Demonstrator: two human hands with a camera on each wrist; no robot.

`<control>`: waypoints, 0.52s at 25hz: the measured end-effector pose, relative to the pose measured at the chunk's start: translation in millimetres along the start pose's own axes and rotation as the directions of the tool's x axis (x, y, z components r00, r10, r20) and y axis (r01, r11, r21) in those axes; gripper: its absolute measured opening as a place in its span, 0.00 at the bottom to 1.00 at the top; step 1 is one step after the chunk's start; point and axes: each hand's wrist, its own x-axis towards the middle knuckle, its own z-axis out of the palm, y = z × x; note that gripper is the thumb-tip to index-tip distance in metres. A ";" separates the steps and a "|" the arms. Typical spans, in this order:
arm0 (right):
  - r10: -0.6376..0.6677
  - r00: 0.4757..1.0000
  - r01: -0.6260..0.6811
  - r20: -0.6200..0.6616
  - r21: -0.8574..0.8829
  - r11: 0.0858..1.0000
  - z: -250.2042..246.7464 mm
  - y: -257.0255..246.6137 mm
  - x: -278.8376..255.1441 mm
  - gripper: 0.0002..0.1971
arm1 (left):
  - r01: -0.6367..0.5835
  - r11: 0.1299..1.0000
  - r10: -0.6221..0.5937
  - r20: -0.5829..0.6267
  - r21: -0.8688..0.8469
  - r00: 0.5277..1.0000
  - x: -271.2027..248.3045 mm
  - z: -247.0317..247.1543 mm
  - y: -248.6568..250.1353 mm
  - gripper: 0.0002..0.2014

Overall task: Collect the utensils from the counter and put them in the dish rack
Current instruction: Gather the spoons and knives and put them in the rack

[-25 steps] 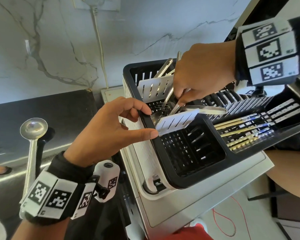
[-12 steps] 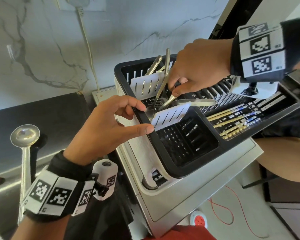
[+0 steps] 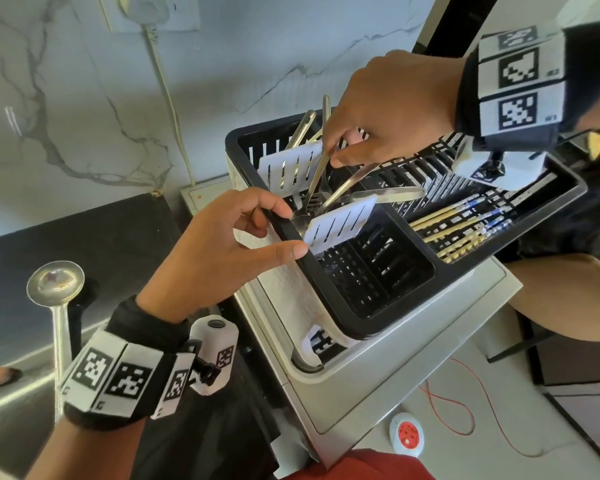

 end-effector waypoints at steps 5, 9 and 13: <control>0.006 0.999 -0.006 -0.049 -0.009 1.000 -5.7 -8.5 -3.6 0.17 | -0.032 0.999 0.032 0.002 0.033 0.999 -5.4 -1.7 1.9 0.18; -0.013 0.993 0.009 -0.121 -0.034 0.999 -17.4 -30.4 1.1 0.17 | -0.034 0.997 0.035 -0.019 0.070 0.999 -21.5 -2.8 3.8 0.20; -0.034 0.977 0.024 -0.210 -0.051 0.998 -44.4 -67.1 19.6 0.16 | 0.005 0.993 0.007 -0.099 0.120 0.995 -49.0 -9.7 -0.3 0.17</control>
